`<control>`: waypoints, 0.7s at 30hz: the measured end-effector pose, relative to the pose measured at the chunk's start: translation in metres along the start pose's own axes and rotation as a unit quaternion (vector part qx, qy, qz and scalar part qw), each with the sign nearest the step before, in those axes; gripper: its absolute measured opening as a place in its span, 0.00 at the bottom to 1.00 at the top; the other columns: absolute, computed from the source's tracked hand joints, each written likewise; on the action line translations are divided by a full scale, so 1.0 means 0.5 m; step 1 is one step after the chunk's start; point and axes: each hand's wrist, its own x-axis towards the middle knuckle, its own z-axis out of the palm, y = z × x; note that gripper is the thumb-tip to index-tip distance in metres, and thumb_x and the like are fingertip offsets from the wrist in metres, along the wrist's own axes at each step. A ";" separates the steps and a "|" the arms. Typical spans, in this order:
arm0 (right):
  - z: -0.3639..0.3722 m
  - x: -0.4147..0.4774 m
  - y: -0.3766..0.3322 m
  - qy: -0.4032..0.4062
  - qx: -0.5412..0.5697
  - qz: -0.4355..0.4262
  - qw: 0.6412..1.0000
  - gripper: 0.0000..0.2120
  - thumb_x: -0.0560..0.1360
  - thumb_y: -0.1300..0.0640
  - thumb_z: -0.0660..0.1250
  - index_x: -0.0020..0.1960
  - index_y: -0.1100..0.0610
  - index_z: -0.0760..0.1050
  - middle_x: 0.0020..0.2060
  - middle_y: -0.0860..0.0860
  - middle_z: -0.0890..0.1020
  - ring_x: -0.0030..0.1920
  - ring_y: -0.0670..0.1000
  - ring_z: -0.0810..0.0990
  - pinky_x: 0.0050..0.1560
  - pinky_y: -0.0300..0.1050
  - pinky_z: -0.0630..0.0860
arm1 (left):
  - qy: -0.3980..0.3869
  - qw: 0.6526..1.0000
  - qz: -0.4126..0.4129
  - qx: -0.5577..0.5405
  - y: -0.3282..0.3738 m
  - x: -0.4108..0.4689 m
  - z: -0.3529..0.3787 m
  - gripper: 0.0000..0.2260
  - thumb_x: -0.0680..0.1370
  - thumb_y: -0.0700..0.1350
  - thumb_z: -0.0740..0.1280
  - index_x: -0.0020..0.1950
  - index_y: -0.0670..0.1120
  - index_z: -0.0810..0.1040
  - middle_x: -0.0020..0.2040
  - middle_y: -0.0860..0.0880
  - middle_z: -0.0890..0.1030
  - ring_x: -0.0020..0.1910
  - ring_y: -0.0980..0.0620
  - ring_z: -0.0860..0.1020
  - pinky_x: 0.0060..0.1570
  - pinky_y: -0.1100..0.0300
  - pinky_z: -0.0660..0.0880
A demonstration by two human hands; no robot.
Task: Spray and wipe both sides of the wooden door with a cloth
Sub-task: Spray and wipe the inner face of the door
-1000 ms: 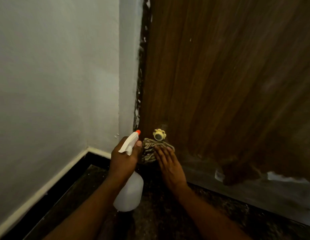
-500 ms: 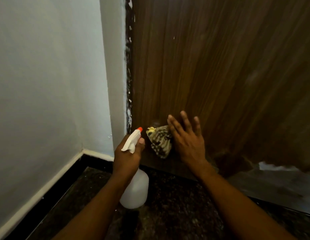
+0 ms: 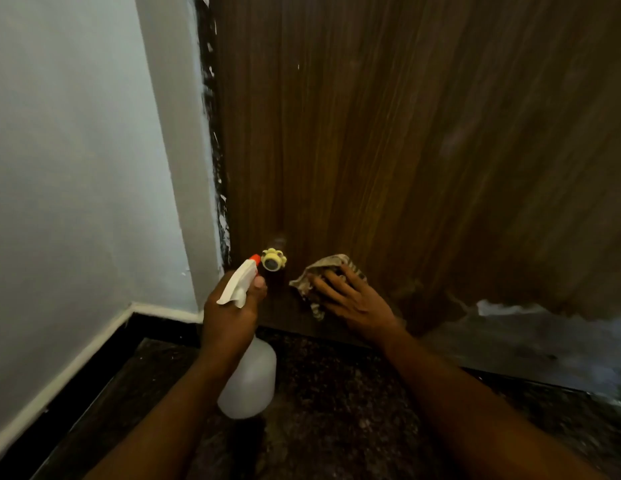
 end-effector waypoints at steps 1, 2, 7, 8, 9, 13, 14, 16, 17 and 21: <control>0.004 -0.025 -0.001 0.017 0.011 0.015 1.000 0.24 0.73 0.57 0.54 0.64 0.53 0.80 0.67 0.55 0.77 0.66 0.59 0.73 0.74 0.61 0.52 | -0.005 1.000 0.006 0.002 -0.001 -0.003 0.003 0.17 0.77 0.48 0.67 0.65 0.48 0.73 0.57 0.44 0.80 0.57 0.45 0.78 0.61 0.46 0.73; 0.011 -0.054 0.002 0.033 0.024 0.028 0.999 0.24 0.73 0.57 0.54 0.64 0.54 0.79 0.66 0.55 0.78 0.65 0.59 0.73 0.72 0.61 0.56 | -0.009 1.000 0.006 0.002 0.000 -0.007 0.007 0.17 0.77 0.49 0.67 0.65 0.49 0.73 0.56 0.44 0.81 0.56 0.45 0.78 0.61 0.45 0.74; -0.010 -0.087 0.024 0.083 0.078 0.205 0.972 0.26 0.76 0.58 0.58 0.74 0.49 0.68 0.65 0.55 0.73 0.60 0.61 0.72 0.62 0.61 0.66 | -0.036 0.999 0.016 -0.005 -0.004 -0.019 0.025 0.06 0.77 0.45 0.66 0.52 0.56 0.75 0.49 0.47 0.81 0.52 0.47 0.79 0.53 0.52 0.75; -0.019 -0.056 0.022 0.096 0.086 0.259 0.957 0.26 0.76 0.58 0.59 0.74 0.49 0.70 0.65 0.55 0.73 0.60 0.62 0.72 0.62 0.61 0.67 | -0.043 0.999 0.020 -0.001 -0.006 -0.021 0.030 0.08 0.78 0.45 0.66 0.49 0.59 0.74 0.47 0.49 0.81 0.50 0.49 0.79 0.51 0.54 0.74; -0.026 -0.023 0.017 0.109 0.097 0.290 0.946 0.26 0.75 0.58 0.60 0.72 0.49 0.72 0.66 0.56 0.72 0.60 0.62 0.71 0.61 0.62 0.66 | -0.050 0.999 0.019 0.003 -0.012 -0.024 0.037 0.10 0.78 0.45 0.66 0.48 0.62 0.73 0.46 0.52 0.80 0.49 0.51 0.78 0.50 0.55 0.73; -0.017 0.041 -0.064 0.029 0.144 0.167 0.975 0.26 0.68 0.51 0.70 0.67 0.46 0.77 0.63 0.54 0.78 0.57 0.59 0.70 0.56 0.58 0.71 | -0.085 0.996 0.025 0.009 -0.035 -0.035 0.064 0.13 0.78 0.47 0.65 0.62 0.56 0.75 0.54 0.56 0.79 0.56 0.55 0.76 0.57 0.58 0.71; 0.001 0.020 -0.086 -0.006 0.161 0.147 0.976 0.28 0.67 0.49 0.72 0.67 0.45 0.76 0.63 0.53 0.78 0.56 0.58 0.71 0.55 0.56 0.72 | -0.093 0.995 0.031 0.010 -0.034 -0.037 0.073 0.15 0.78 0.46 0.65 0.65 0.53 0.74 0.56 0.56 0.78 0.57 0.57 0.76 0.57 0.62 0.70; 0.024 -0.055 -0.103 -0.036 0.202 0.203 0.957 0.26 0.71 0.49 0.65 0.70 0.45 0.74 0.64 0.52 0.76 0.55 0.57 0.75 0.56 0.55 0.70 | -0.102 0.994 0.040 0.004 -0.028 -0.039 0.087 0.16 0.78 0.43 0.66 0.66 0.51 0.74 0.54 0.58 0.78 0.54 0.64 0.76 0.51 0.73 0.68; 0.040 -0.100 -0.102 -0.018 0.217 0.261 0.940 0.25 0.73 0.52 0.62 0.70 0.47 0.75 0.64 0.53 0.74 0.56 0.58 0.76 0.57 0.55 0.69 | -0.105 0.994 0.038 -0.002 -0.030 -0.038 0.093 0.15 0.78 0.42 0.65 0.65 0.52 0.74 0.52 0.61 0.78 0.51 0.69 0.76 0.47 0.78 0.68; 0.016 -0.192 -0.055 0.017 0.296 0.550 0.781 0.24 0.76 0.65 0.63 0.71 0.56 0.70 0.64 0.60 0.69 0.61 0.63 0.68 0.59 0.60 0.74 | -0.115 0.993 0.039 -0.014 -0.035 -0.052 0.123 0.14 0.78 0.41 0.66 0.61 0.53 0.74 0.49 0.64 0.76 0.48 0.71 0.76 0.43 0.81 0.68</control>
